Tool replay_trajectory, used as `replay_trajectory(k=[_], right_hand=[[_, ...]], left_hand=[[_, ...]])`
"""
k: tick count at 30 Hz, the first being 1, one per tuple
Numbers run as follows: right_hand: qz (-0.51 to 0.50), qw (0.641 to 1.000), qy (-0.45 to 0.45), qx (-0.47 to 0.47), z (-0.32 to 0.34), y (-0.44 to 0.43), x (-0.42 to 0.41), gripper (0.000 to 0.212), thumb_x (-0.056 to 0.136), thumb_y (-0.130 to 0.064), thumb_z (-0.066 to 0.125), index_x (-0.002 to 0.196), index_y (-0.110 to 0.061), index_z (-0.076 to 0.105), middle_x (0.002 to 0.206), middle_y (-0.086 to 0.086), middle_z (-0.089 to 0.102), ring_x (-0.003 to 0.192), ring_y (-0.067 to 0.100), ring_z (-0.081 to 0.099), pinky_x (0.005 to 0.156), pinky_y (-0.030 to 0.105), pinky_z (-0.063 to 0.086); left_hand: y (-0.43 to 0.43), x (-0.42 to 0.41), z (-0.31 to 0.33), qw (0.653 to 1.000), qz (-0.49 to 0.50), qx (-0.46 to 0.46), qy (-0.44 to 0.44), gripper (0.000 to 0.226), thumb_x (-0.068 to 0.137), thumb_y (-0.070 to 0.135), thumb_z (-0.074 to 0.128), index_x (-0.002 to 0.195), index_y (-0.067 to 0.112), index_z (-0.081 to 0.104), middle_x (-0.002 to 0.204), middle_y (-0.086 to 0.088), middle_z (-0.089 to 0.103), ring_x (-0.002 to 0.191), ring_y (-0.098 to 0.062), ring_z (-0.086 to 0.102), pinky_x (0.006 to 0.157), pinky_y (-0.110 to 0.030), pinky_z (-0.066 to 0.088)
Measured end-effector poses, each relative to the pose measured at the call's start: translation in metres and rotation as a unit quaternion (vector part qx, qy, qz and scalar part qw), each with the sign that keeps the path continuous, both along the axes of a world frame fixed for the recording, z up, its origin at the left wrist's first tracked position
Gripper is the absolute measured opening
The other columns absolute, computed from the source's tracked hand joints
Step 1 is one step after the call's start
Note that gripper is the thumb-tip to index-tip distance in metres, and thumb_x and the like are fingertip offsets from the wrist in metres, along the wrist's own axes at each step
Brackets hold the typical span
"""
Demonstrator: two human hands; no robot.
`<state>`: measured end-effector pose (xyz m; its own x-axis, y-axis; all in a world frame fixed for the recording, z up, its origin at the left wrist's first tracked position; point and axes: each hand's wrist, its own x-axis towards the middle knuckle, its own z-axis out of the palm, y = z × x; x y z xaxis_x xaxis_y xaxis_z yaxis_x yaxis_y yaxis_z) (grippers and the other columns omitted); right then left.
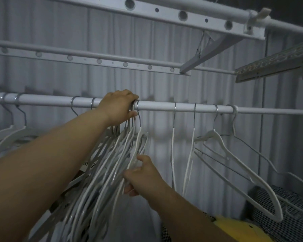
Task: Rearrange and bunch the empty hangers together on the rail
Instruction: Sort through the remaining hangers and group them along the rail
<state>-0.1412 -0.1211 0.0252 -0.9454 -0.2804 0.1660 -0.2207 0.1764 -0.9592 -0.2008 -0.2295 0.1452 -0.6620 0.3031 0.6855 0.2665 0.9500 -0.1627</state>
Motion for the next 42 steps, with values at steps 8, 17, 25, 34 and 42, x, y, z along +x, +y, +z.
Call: replay_trajectory(k=[8, 17, 25, 34, 42], right_hand=[[-0.089, 0.993, 0.072, -0.02, -0.007, 0.004, -0.007, 0.046, 0.09, -0.013, 0.042, 0.134, -0.019, 0.029, 0.062, -0.004, 0.045, 0.052, 0.006, 0.043, 0.057, 0.025, 0.044], [-0.105, 0.989, 0.099, -0.015, -0.006, 0.021, -0.004, 0.044, 0.093, -0.011, 0.038, 0.136, -0.018, 0.03, 0.058, -0.004, 0.04, 0.048, 0.004, 0.039, 0.037, 0.013, 0.035], [-0.106, 0.988, 0.114, 0.012, -0.004, 0.029, -0.002, 0.051, 0.092, -0.011, 0.043, 0.139, -0.018, 0.025, 0.06, -0.006, 0.044, 0.049, 0.005, 0.045, 0.045, 0.015, 0.044], [-0.127, 0.977, 0.136, 0.107, -0.001, 0.044, -0.005, 0.059, 0.091, -0.011, 0.045, 0.143, -0.018, 0.018, 0.067, -0.008, 0.04, 0.054, 0.005, 0.042, 0.056, 0.022, 0.042], [-0.286, 0.786, 0.493, 0.239, -0.01, 0.045, 0.012, 0.046, 0.071, -0.024, 0.047, 0.115, -0.012, 0.055, 0.107, 0.006, 0.062, 0.101, 0.016, 0.048, 0.082, 0.018, 0.035]], left_hand=[[-0.001, -0.004, -0.001, 1.0, -0.011, 0.022, -0.001, 0.041, 0.087, 0.032, 0.058, 0.123, 0.015, 0.051, 0.119, -0.008, 0.06, 0.108, -0.029, 0.054, 0.089, -0.035, 0.037], [-0.001, -0.009, -0.001, 1.0, -0.001, 0.015, 0.006, 0.048, 0.088, 0.032, 0.056, 0.131, 0.014, 0.045, 0.129, -0.01, 0.054, 0.116, -0.03, 0.049, 0.097, -0.039, 0.036], [-0.001, -0.007, -0.002, 1.0, 0.019, -0.019, 0.004, 0.054, 0.087, 0.038, 0.055, 0.135, 0.019, 0.038, 0.13, -0.007, 0.052, 0.116, -0.028, 0.049, 0.096, -0.036, 0.035], [-0.006, -0.003, 0.001, 0.999, 0.03, -0.005, -0.01, 0.055, 0.084, 0.041, 0.058, 0.131, 0.018, 0.042, 0.124, -0.006, 0.055, 0.113, -0.026, 0.05, 0.092, -0.035, 0.036], [-0.027, 0.007, -0.002, 0.999, 0.052, 0.012, -0.006, 0.059, 0.083, 0.04, 0.06, 0.134, 0.017, 0.04, 0.128, -0.008, 0.054, 0.116, -0.028, 0.049, 0.094, -0.036, 0.036]])
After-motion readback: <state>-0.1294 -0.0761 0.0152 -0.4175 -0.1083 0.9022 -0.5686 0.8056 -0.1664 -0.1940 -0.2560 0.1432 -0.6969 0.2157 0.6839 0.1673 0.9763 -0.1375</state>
